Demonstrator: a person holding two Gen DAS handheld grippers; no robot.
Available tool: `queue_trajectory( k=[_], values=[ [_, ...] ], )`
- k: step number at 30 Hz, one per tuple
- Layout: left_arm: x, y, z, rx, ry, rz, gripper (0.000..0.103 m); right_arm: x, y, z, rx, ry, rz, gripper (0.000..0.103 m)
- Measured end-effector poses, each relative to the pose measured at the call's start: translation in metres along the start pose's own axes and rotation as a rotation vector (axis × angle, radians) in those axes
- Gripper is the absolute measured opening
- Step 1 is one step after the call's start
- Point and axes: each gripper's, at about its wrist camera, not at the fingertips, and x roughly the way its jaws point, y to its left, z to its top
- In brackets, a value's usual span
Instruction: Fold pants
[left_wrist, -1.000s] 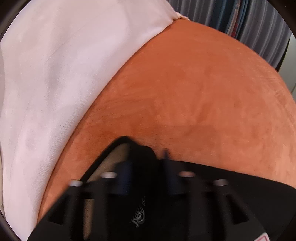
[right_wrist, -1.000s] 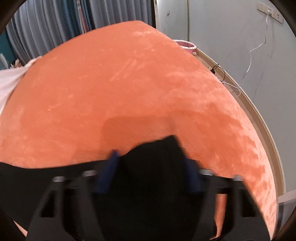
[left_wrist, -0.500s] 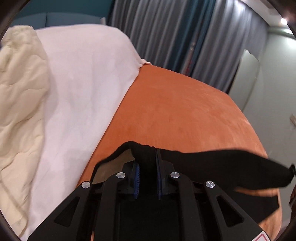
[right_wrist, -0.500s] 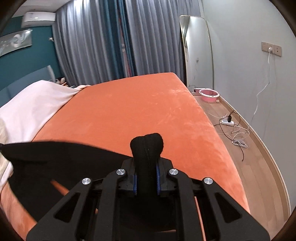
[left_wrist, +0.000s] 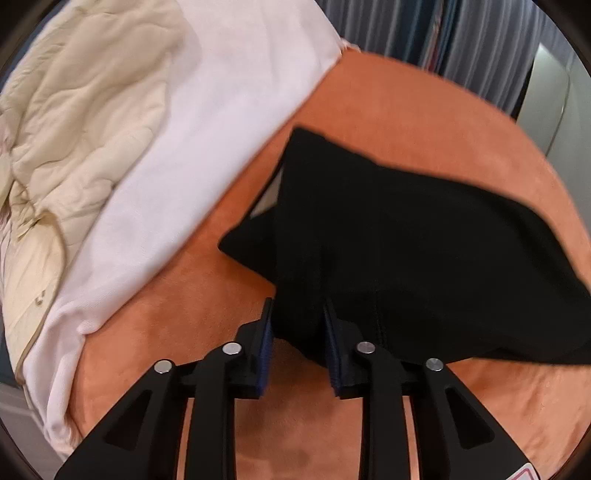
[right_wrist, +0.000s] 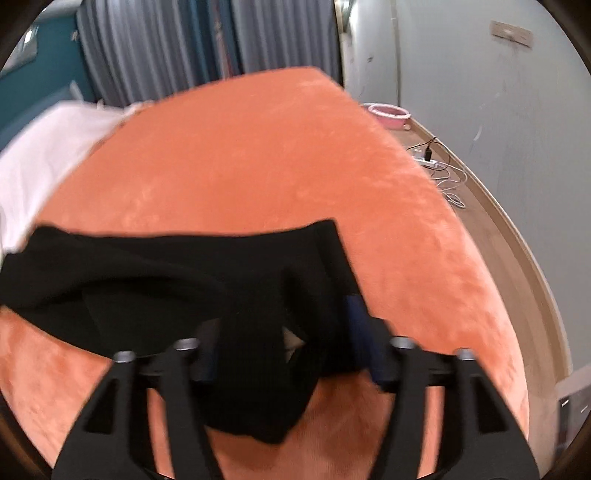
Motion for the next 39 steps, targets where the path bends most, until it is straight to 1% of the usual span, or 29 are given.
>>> queue_trajectory(
  k=[2, 4, 6, 7, 8, 9, 11, 12, 13, 14, 15, 16, 17, 20, 21, 22, 23, 24, 25, 26, 27, 28, 30, 31, 32, 33, 35, 37, 39],
  values=[
    [-0.019, 0.005, 0.006, -0.027, -0.035, 0.009, 0.029, -0.026, -0.011, -0.006, 0.040, -0.052, 0.023, 0.080],
    [-0.041, 0.006, 0.011, -0.037, -0.076, 0.046, 0.029, -0.048, -0.032, -0.004, 0.126, -0.105, 0.073, 0.082],
    [-0.064, -0.010, 0.017, -0.029, -0.113, 0.031, 0.032, -0.053, -0.042, 0.000, 0.179, -0.123, 0.115, 0.083],
    [-0.071, -0.023, 0.021, -0.017, -0.119, 0.019, 0.036, -0.049, -0.045, 0.003, 0.191, -0.115, 0.123, 0.085],
    [-0.078, -0.034, 0.017, 0.001, -0.124, 0.006, 0.047, -0.043, -0.044, 0.008, 0.196, -0.100, 0.110, 0.089],
    [-0.083, -0.048, 0.015, 0.020, -0.129, -0.005, 0.058, -0.028, -0.044, 0.012, 0.193, -0.064, 0.082, 0.090],
    [-0.084, -0.082, 0.007, 0.065, -0.136, -0.025, 0.069, 0.005, -0.037, 0.023, 0.172, 0.008, 0.063, 0.090],
    [-0.080, -0.098, 0.004, 0.091, -0.133, -0.035, 0.071, 0.024, -0.024, 0.028, 0.146, 0.031, 0.051, 0.088],
    [-0.071, -0.117, 0.001, 0.126, -0.118, -0.041, 0.071, 0.037, -0.016, 0.028, 0.105, 0.063, 0.045, 0.083],
    [-0.061, -0.134, -0.003, 0.152, -0.095, -0.031, 0.071, 0.049, -0.007, 0.029, 0.054, 0.094, 0.044, 0.049],
    [-0.052, -0.143, -0.004, 0.168, -0.075, -0.021, 0.071, 0.062, 0.004, 0.035, -0.010, 0.125, 0.017, 0.018],
    [-0.037, -0.157, -0.008, 0.186, -0.044, 0.002, 0.071, 0.063, 0.013, 0.042, -0.057, 0.111, 0.005, 0.014],
    [-0.023, -0.163, -0.011, 0.195, -0.015, 0.020, 0.071, 0.054, 0.022, 0.051, -0.101, 0.060, 0.004, 0.010],
    [0.011, -0.167, -0.019, 0.170, 0.064, 0.083, 0.071, -0.024, 0.044, 0.078, -0.232, -0.230, -0.001, 0.009],
    [0.019, -0.163, -0.022, 0.153, 0.084, 0.095, 0.071, -0.058, 0.053, 0.074, -0.348, -0.371, -0.040, 0.010],
    [0.026, -0.158, -0.026, 0.128, 0.097, 0.092, 0.072, -0.075, 0.060, 0.062, -0.470, -0.468, -0.087, 0.012],
    [0.028, -0.154, -0.029, 0.111, 0.098, 0.083, 0.073, -0.078, 0.064, 0.045, -0.591, -0.524, -0.178, 0.020],
    [0.028, -0.150, -0.031, 0.090, 0.093, 0.075, 0.075, -0.063, 0.060, 0.021, -0.715, -0.509, -0.291, 0.033],
    [0.026, -0.146, -0.033, 0.067, 0.085, 0.068, 0.076, -0.044, 0.050, 0.000, -0.793, -0.433, -0.355, 0.036],
    [0.025, -0.144, -0.035, 0.053, 0.083, 0.067, 0.077, -0.024, 0.035, -0.021, -0.841, -0.315, -0.394, 0.036],
    [0.025, -0.142, -0.036, 0.044, 0.086, 0.066, 0.077, -0.015, 0.017, -0.037, -0.832, -0.233, -0.412, 0.036],
    [0.024, -0.139, -0.037, 0.033, 0.091, 0.061, 0.077, -0.016, 0.004, -0.046, -0.781, -0.210, -0.407, 0.036],
    [0.021, -0.141, -0.041, 0.025, 0.099, 0.067, 0.078, -0.037, -0.028, -0.048, -0.537, -0.201, -0.296, 0.039],
    [0.021, -0.142, -0.041, 0.031, 0.101, 0.078, 0.079, -0.046, -0.041, -0.044, -0.419, -0.199, -0.226, 0.045],
    [0.021, -0.143, -0.041, 0.038, 0.100, 0.089, 0.079, -0.054, -0.050, -0.039, -0.312, -0.206, -0.172, 0.065],
    [0.019, -0.146, -0.043, 0.044, 0.099, 0.098, 0.080, -0.062, -0.059, -0.032, -0.198, -0.225, -0.126, 0.076],
    [0.018, -0.149, -0.044, 0.047, 0.098, 0.116, 0.082, -0.056, -0.069, -0.014, -0.040, -0.183, -0.001, 0.079],
    [0.020, -0.145, -0.043, 0.009, 0.109, 0.113, 0.086, -0.039, -0.068, -0.003, 0.069, -0.118, 0.085, 0.079],
    [0.022, -0.131, -0.042, -0.082, 0.133, 0.055, 0.086, -0.011, -0.065, 0.007, 0.164, -0.050, 0.109, 0.079]
  ],
)
